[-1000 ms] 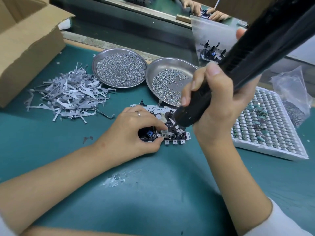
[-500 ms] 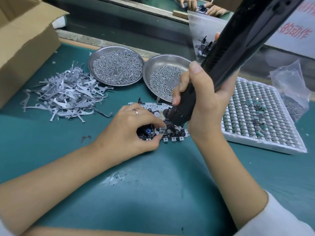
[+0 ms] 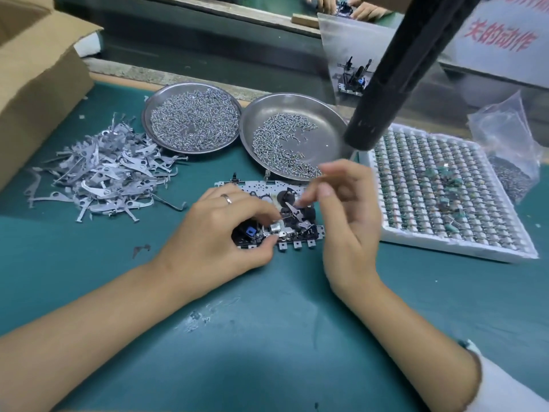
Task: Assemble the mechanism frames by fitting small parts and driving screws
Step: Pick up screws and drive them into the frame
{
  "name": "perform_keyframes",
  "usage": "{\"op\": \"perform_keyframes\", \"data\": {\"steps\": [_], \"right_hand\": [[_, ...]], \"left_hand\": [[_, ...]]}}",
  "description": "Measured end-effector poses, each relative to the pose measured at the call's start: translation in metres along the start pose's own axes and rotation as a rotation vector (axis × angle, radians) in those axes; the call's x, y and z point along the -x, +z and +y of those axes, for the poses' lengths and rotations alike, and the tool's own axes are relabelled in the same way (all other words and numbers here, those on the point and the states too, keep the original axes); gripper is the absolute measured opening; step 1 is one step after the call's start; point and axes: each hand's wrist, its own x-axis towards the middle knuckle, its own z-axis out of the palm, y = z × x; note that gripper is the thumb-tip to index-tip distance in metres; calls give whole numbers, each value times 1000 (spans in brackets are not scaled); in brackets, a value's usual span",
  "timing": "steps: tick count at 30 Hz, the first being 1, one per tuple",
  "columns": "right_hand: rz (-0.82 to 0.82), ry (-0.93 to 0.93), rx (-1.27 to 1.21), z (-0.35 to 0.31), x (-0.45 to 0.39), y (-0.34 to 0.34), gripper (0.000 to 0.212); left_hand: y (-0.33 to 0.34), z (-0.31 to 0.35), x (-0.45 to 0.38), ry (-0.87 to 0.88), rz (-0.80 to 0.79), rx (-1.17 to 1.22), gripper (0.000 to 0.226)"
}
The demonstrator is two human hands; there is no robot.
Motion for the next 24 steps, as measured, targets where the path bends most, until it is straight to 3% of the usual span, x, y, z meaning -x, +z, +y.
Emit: {"op": "perform_keyframes", "data": {"steps": [4, 10, 19, 21, 24], "right_hand": [[-155, 273, -118, 6, -4, 1, 21], [-205, 266, -38, 9, -3, 1, 20], [-221, 235, 51, 6, -4, 0, 22], [-230, 182, 123, 4, 0, 0, 22], [-301, -100, 441, 1, 9, 3, 20]], "left_hand": [[0, -1, -1, -37, -5, 52, 20], [-3, -6, -7, 17, -35, 131, 40], [0, -8, -7, 49, -35, 165, 26], [0, -5, -6, 37, -35, 130, 20], [-3, -3, -5, 31, 22, 35, 18]]}}
